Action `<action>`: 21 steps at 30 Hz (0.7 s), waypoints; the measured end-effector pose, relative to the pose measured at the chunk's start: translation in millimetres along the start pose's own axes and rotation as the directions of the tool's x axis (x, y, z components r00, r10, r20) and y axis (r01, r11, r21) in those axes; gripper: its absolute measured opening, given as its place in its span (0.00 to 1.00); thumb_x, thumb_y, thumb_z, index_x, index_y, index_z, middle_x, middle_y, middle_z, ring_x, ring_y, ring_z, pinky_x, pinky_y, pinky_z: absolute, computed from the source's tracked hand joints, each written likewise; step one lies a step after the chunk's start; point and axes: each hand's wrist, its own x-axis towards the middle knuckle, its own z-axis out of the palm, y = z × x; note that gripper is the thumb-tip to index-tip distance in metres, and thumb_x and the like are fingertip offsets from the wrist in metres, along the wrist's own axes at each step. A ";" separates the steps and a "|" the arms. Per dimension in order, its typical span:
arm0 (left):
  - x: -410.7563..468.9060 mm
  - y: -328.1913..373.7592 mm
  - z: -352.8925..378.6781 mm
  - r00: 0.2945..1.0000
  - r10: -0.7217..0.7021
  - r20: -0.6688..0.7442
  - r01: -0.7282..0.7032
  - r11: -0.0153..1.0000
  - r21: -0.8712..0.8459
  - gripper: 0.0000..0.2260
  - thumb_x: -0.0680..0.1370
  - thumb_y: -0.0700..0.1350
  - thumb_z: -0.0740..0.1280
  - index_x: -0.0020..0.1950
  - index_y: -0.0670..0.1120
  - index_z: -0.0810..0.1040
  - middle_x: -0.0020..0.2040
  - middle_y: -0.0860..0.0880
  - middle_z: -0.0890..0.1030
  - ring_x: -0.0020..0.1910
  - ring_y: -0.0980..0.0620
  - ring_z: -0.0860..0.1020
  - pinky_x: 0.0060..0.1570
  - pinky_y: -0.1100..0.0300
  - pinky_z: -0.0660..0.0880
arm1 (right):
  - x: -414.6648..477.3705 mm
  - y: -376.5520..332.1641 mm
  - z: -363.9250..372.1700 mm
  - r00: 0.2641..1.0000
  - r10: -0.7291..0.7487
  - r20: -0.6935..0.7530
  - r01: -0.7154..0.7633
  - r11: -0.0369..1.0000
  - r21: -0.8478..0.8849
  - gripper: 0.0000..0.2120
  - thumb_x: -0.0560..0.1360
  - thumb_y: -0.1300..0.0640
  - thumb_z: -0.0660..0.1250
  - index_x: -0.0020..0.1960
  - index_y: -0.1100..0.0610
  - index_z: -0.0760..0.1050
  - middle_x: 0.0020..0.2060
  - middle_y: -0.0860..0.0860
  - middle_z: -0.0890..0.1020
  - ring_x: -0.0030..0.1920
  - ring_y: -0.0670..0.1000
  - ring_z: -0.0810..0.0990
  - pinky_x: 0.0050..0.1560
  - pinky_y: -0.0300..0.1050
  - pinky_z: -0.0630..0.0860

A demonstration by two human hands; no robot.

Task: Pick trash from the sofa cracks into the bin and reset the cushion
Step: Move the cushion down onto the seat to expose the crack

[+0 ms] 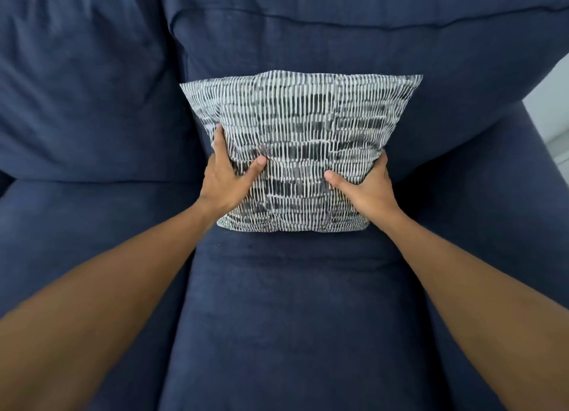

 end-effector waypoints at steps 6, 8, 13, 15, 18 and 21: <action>-28.8 15.1 -18.7 0.991 0.106 -0.076 -0.107 0.994 -0.016 0.42 0.75 0.68 0.64 0.80 0.53 0.48 0.77 0.49 0.64 0.73 0.48 0.66 0.71 0.50 0.64 | -27.7 -14.6 -14.6 0.989 -0.071 -0.133 0.077 0.996 0.044 0.49 0.65 0.31 0.75 0.75 0.52 0.58 0.68 0.47 0.73 0.69 0.51 0.71 0.71 0.53 0.68; -42.5 21.0 -24.2 0.993 0.091 -0.074 -0.093 0.995 -0.028 0.41 0.75 0.68 0.64 0.80 0.52 0.50 0.75 0.49 0.68 0.67 0.49 0.72 0.67 0.54 0.68 | -41.7 -17.6 -21.6 0.989 -0.055 -0.138 0.059 0.998 0.021 0.49 0.64 0.28 0.73 0.74 0.52 0.60 0.67 0.47 0.74 0.69 0.53 0.72 0.70 0.57 0.70; -91.8 21.8 -29.8 0.998 0.045 -0.032 -0.047 0.997 -0.060 0.41 0.75 0.68 0.63 0.80 0.50 0.51 0.78 0.50 0.62 0.76 0.50 0.61 0.75 0.50 0.59 | -94.6 -11.9 -34.5 0.994 -0.004 -0.106 0.002 1.000 -0.020 0.37 0.67 0.31 0.73 0.66 0.52 0.66 0.57 0.45 0.77 0.60 0.51 0.77 0.59 0.47 0.73; -108.5 16.5 -26.6 1.000 0.008 -0.006 -0.008 1.000 -0.030 0.42 0.74 0.70 0.62 0.80 0.50 0.52 0.79 0.49 0.60 0.77 0.49 0.59 0.74 0.48 0.59 | -116.0 -3.4 -34.8 0.994 0.024 -0.103 -0.027 0.999 -0.032 0.35 0.68 0.31 0.72 0.63 0.52 0.66 0.57 0.46 0.77 0.59 0.52 0.77 0.57 0.48 0.74; -142.9 1.8 -19.1 0.999 -0.040 0.036 0.038 0.997 0.071 0.41 0.74 0.72 0.60 0.79 0.50 0.54 0.78 0.47 0.62 0.75 0.46 0.63 0.72 0.47 0.62 | -159.6 19.3 -30.1 0.992 0.101 -0.081 -0.106 0.993 -0.052 0.39 0.68 0.30 0.71 0.66 0.56 0.66 0.57 0.50 0.78 0.57 0.53 0.78 0.53 0.49 0.75; -181.3 -23.6 -7.2 0.991 -0.106 0.087 0.093 0.985 0.143 0.42 0.72 0.74 0.58 0.79 0.51 0.56 0.77 0.47 0.64 0.75 0.44 0.64 0.71 0.44 0.65 | -205.0 53.0 -22.1 0.983 0.178 -0.040 -0.181 0.979 -0.093 0.40 0.67 0.29 0.70 0.66 0.56 0.66 0.56 0.50 0.79 0.55 0.54 0.79 0.54 0.51 0.78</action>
